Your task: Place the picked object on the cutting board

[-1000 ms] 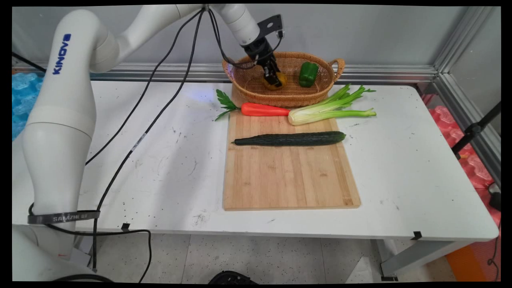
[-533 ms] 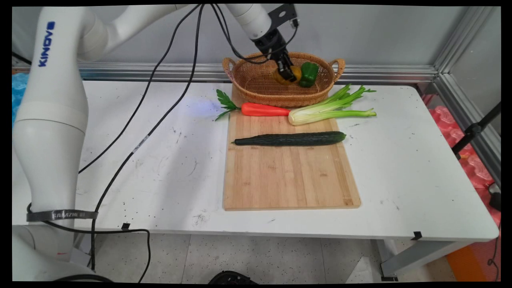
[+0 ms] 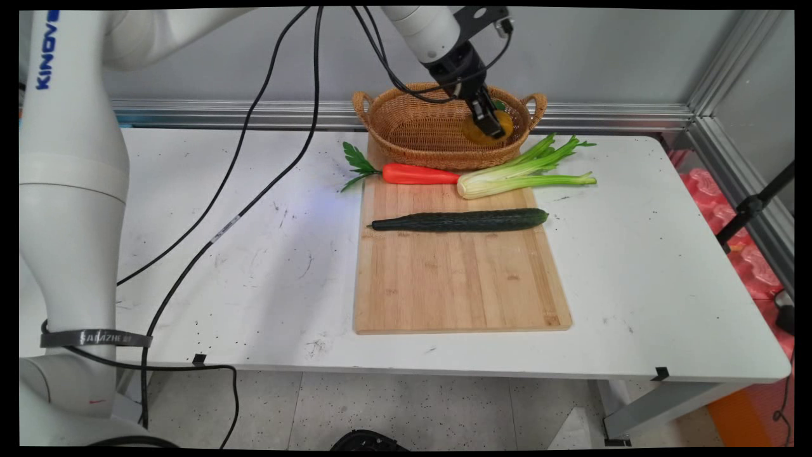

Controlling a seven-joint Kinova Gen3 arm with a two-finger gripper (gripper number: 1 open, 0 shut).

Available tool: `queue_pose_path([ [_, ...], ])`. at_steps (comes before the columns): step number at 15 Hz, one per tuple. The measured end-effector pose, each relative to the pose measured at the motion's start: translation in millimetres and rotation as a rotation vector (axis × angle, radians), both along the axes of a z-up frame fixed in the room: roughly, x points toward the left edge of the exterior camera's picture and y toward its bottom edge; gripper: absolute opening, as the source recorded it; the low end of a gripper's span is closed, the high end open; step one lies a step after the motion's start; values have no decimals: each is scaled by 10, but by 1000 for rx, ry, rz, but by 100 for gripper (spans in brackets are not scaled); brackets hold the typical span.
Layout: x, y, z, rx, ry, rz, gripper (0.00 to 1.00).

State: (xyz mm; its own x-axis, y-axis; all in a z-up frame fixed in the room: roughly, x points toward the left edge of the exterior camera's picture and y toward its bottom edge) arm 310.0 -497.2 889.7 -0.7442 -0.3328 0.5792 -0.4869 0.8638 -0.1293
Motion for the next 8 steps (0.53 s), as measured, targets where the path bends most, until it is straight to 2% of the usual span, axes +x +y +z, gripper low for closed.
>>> queue_pose_path([
  [4, -202, 404, 64, 14, 4, -15, 0],
  [8, -324, 833, 5, 20, -11, -26, 0],
])
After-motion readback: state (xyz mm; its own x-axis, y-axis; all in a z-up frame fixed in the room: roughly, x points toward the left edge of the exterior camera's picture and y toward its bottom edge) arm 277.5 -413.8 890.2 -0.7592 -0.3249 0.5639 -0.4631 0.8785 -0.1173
